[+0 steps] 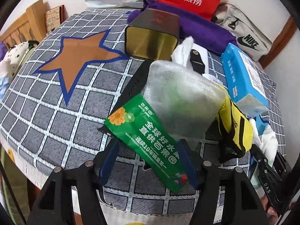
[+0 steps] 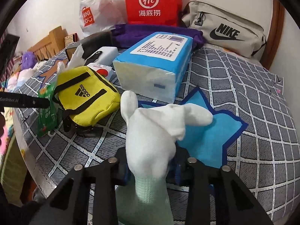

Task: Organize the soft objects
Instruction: 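Close the left tool on the green snack packet and lift it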

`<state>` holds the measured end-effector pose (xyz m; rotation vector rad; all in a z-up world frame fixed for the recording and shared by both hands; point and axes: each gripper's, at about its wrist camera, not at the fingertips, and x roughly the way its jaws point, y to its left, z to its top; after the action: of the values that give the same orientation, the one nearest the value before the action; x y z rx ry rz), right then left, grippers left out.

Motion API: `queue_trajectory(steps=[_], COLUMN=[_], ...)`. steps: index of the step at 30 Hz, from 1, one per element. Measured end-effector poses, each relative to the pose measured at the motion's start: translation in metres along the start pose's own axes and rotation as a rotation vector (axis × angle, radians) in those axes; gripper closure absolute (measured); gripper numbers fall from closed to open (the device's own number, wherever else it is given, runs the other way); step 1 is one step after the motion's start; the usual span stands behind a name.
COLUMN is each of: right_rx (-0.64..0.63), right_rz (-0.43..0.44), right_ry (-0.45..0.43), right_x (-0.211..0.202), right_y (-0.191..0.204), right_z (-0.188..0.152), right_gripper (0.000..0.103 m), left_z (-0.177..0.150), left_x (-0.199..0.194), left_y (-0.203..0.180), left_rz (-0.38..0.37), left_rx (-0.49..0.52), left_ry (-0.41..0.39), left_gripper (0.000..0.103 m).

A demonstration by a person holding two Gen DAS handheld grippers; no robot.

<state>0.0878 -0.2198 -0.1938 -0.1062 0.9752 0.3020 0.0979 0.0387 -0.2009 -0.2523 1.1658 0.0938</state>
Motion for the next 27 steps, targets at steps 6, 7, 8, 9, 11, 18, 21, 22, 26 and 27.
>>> queue_trajectory(steps=[6,7,8,9,11,18,21,22,26,27], right_rx=[0.001,-0.004,-0.013,-0.017,-0.018,0.0,0.014,0.021,0.043,0.042], right_rz=[0.052,0.055,0.058,0.061,0.075,0.091,0.098,0.098,0.122,0.13], right_ry=[-0.004,-0.006,-0.007,-0.007,-0.008,-0.02,-0.022,-0.024,-0.04,-0.046], right_x=[-0.002,-0.002,-0.002,-0.002,-0.003,-0.007,-0.009,-0.011,-0.023,-0.026], right_y=[-0.001,0.0,0.0,0.0,-0.003,-0.015,-0.018,-0.019,-0.021,-0.02], right_z=[0.0,-0.001,-0.001,-0.001,-0.002,-0.001,0.001,0.002,0.005,0.006], right_gripper=[0.079,0.079,0.08,0.08,0.08,0.081,0.084,0.085,0.088,0.089], left_z=[-0.001,0.0,-0.001,-0.001,-0.002,0.003,0.005,0.004,0.006,0.007], left_x=[0.012,0.014,0.015,0.015,0.014,-0.001,-0.008,-0.011,-0.021,-0.023], left_y=[-0.011,-0.015,-0.016,-0.017,-0.018,-0.001,-0.001,-0.001,-0.001,0.0], left_rz=[0.07,0.089,0.1,0.112,0.153,0.107,0.084,0.075,0.044,0.033], left_rx=[-0.08,-0.08,-0.081,-0.079,-0.061,-0.053,-0.036,-0.034,-0.019,-0.019], left_ry=[0.016,0.005,-0.003,-0.014,-0.034,-0.049,-0.065,-0.069,-0.1,-0.105], left_gripper=[0.034,0.034,0.034,0.035,0.049,0.076,0.08,0.08,0.08,0.08])
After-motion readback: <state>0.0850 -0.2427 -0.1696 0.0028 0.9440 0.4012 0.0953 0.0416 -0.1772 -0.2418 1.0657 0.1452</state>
